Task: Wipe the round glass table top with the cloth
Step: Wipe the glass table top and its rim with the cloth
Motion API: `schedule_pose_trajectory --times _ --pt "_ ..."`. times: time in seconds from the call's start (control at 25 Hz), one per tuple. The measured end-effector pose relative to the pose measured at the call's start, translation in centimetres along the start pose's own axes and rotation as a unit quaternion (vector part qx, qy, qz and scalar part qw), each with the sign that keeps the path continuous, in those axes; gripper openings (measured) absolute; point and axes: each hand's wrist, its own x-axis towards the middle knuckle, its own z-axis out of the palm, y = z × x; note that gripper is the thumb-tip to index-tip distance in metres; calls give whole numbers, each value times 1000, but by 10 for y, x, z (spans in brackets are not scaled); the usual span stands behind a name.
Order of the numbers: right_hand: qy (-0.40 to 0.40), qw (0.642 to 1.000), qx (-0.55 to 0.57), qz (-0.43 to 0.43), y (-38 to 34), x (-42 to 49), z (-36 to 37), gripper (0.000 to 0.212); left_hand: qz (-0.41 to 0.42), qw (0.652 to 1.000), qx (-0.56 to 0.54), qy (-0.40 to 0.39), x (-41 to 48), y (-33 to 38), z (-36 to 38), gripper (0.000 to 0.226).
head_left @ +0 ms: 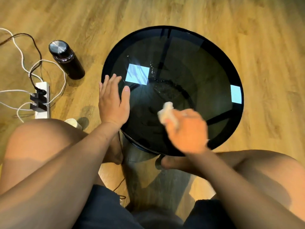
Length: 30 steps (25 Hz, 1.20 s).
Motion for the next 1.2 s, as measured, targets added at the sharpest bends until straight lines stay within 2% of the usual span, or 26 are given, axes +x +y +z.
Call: schedule_pose_trajectory --times 0.12,0.2,0.28,0.36,0.44,0.52,0.6,0.8,0.92,1.0,1.04,1.08,1.2 --pt "-31 990 81 -111 -83 -16 10 29 5 1000 -4 -2 -2 1 -1 55" --pt "-21 985 102 -140 -65 -12 9 32 7 1000 5 -5 -2 0 -1 55" --pt "-14 994 73 -75 2 -7 2 30 6 1000 6 -7 -2 0 -2 54" --pt "-16 999 -2 42 95 14 -8 31 1 1000 9 -5 -1 1 -1 54" --pt "-26 982 -48 178 178 40 -30 38 -3 1000 15 -8 -1 2 -2 54" --pt "-33 966 -62 247 206 56 -45 45 -5 1000 20 -10 -1 4 -3 53" --pt "-51 970 -84 224 180 53 -41 42 -7 1000 21 -8 -1 5 -3 53" --pt "20 997 -17 74 38 13 -19 28 -13 1000 19 -2 -1 7 -2 53" --pt "-29 993 66 -98 -56 -7 -9 28 0 1000 0 -6 -2 5 -4 53" --pt "-63 977 66 -194 -71 -12 -3 36 5 1000 -6 -4 -3 4 -3 52" --pt "-45 978 57 -198 -56 -7 -1 35 3 1000 -8 -4 -3 3 -3 52" --pt "-25 986 45 -158 -31 2 -2 32 0 1000 -8 -3 -2 3 -2 53" --pt "11 999 -13 36 82 51 -11 30 -14 1000 -4 1 -1 2 0 50"
